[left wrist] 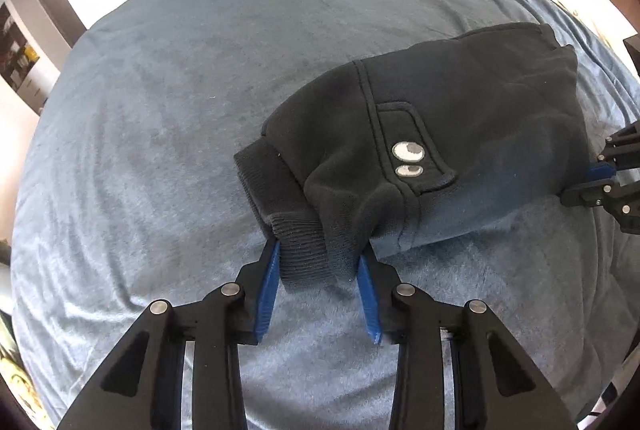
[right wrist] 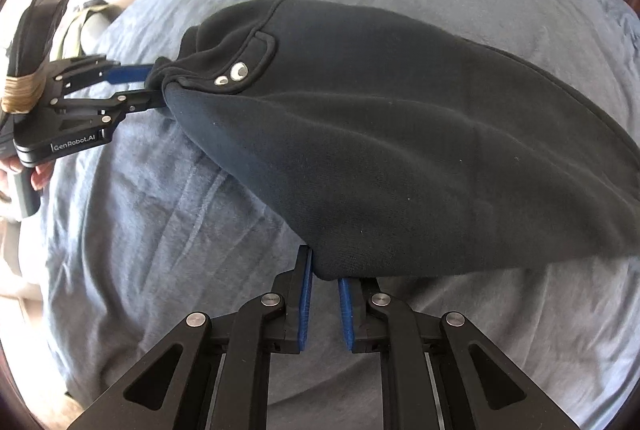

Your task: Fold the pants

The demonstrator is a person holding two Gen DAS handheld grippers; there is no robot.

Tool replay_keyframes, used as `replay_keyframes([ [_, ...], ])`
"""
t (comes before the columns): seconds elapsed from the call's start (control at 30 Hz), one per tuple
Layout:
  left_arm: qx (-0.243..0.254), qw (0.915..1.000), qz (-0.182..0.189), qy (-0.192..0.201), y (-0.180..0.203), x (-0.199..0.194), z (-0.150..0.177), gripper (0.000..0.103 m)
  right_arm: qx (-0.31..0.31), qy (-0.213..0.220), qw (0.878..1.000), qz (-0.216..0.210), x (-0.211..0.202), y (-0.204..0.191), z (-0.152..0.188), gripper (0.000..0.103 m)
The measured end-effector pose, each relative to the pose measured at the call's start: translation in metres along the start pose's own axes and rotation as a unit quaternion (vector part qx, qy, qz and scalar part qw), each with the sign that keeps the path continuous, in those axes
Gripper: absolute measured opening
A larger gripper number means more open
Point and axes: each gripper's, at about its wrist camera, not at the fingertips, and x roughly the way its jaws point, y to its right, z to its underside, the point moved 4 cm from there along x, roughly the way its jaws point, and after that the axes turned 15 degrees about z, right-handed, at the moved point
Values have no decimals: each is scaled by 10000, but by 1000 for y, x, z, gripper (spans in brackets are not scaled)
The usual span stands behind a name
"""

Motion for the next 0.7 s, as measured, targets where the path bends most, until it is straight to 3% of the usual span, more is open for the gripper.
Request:
replay_keyframes([
  [0.17,175,9992,-203,-289,3,13,15,37,206,-313,9993,-95,14,1,16,12],
  [0.2,213,9990,-240,-315,4,15,15,39,174,-344,9992,-79,16,1,19,2],
  [0.3,212,9978,-413,-471,8,14,19,45,119,-540,9984,-113,21,0,28,2],
  [0.37,307,9949,-764,-578,12,8,24,53,192,-625,9978,-109,15,0,34,2],
  [0.5,182,9890,-1343,-585,13,-17,33,58,163,-194,9992,313,-17,-5,39,2],
  [0.6,105,9909,-1330,-157,23,-42,28,58,257,221,9978,565,-35,-4,30,2],
  [0.7,335,9951,-798,469,44,-56,17,58,576,539,9956,510,-44,8,18,2],
])
